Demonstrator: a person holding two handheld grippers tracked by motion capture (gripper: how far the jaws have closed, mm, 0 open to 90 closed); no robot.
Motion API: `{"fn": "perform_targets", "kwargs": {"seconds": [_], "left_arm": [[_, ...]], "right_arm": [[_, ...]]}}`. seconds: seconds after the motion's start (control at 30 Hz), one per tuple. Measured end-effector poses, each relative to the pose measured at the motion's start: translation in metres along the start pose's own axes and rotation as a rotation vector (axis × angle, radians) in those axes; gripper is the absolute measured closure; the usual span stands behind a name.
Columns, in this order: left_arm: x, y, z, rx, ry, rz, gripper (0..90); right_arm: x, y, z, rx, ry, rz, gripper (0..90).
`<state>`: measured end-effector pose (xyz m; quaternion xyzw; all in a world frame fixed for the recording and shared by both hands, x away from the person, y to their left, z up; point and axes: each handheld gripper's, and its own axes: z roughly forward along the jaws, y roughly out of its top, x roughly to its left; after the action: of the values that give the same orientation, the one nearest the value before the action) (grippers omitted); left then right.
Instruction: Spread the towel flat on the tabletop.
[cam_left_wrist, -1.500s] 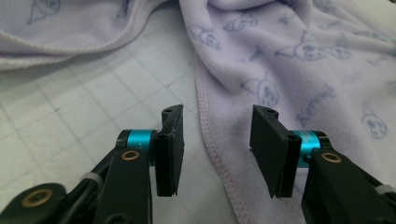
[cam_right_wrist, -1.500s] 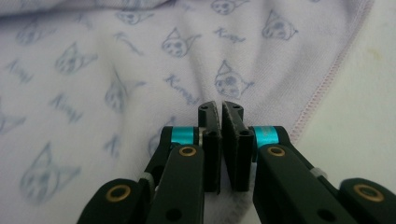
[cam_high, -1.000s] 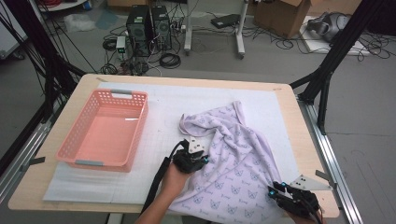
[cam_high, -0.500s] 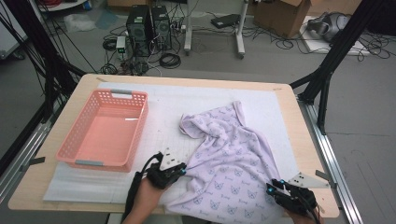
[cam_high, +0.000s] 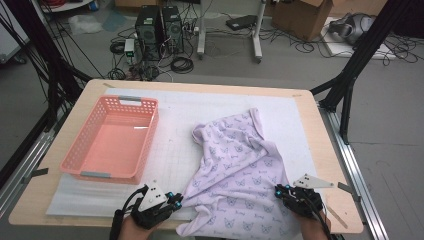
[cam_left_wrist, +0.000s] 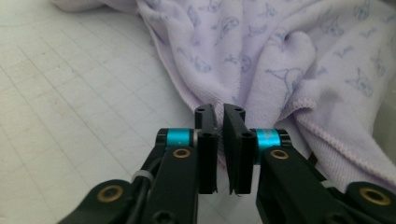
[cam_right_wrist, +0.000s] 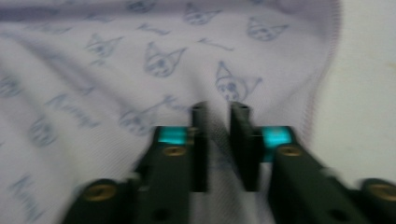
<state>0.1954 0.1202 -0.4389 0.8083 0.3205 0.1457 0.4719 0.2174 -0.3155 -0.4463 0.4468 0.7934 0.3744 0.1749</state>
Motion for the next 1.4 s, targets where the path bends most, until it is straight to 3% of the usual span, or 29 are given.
{"fn": "perform_targets", "kwargs": {"seconds": [0.07, 0.33, 0.47, 0.57, 0.6, 0.7, 0.83, 0.9, 1.03, 1.07, 1.1, 1.17, 1.2, 1.3, 1.4], "left_arm": [[0.003, 0.002, 0.002, -0.019, -0.003, -0.021, 70.3], [0.010, 0.010, 0.017, -0.035, 0.011, -0.063, 52.1], [0.015, 0.020, 0.032, -0.031, 0.024, -0.073, 48.0], [0.020, 0.030, 0.045, -0.028, 0.034, -0.087, 47.0], [0.022, 0.034, 0.050, -0.020, 0.035, -0.093, 47.0], [0.029, 0.045, 0.070, 0.003, 0.038, -0.116, 46.6], [0.034, 0.057, 0.097, 0.060, 0.048, -0.110, 46.6], [0.034, 0.061, 0.107, 0.079, 0.052, -0.101, 46.6], [0.026, 0.063, 0.124, 0.120, 0.053, -0.040, 54.3], [0.023, 0.063, 0.125, 0.115, 0.076, -0.001, 57.7], [0.021, 0.063, 0.125, 0.118, 0.065, 0.014, 61.7], [0.017, 0.062, 0.123, 0.119, 0.042, 0.044, 83.5], [0.015, 0.061, 0.121, 0.119, 0.044, 0.062, 84.9], [0.013, 0.053, 0.108, 0.110, 0.021, 0.038, 85.5], [0.010, 0.038, 0.083, 0.083, 0.010, 0.035, 85.6]], "right_arm": [[0.001, -0.002, -0.006, 0.022, 0.023, -0.018, 86.9], [0.003, -0.028, -0.044, 0.083, 0.092, -0.057, 87.6], [0.001, -0.040, -0.061, 0.138, 0.180, -0.059, 87.6], [0.000, -0.044, -0.067, 0.113, 0.220, -0.061, 85.1], [-0.001, -0.043, -0.067, 0.091, 0.225, -0.055, 80.2], [-0.002, -0.034, -0.064, 0.017, 0.203, -0.031, 69.6], [-0.005, -0.019, -0.054, -0.039, 0.102, -0.013, 67.0], [-0.006, -0.015, -0.048, -0.055, 0.091, -0.008, 67.1], [-0.004, -0.009, -0.039, -0.061, 0.079, -0.011, 67.3], [-0.003, -0.009, -0.038, -0.060, 0.075, -0.006, 67.3], [-0.004, -0.008, -0.036, -0.066, 0.074, -0.006, 67.1], [-0.003, -0.007, -0.034, -0.064, 0.066, 0.003, 67.0], [-0.004, -0.006, -0.033, -0.068, 0.065, 0.004, 66.7], [-0.003, -0.003, -0.030, -0.072, 0.057, 0.009, 66.6], [-0.003, 0.001, -0.025, -0.078, 0.039, 0.008, 63.9]]}}
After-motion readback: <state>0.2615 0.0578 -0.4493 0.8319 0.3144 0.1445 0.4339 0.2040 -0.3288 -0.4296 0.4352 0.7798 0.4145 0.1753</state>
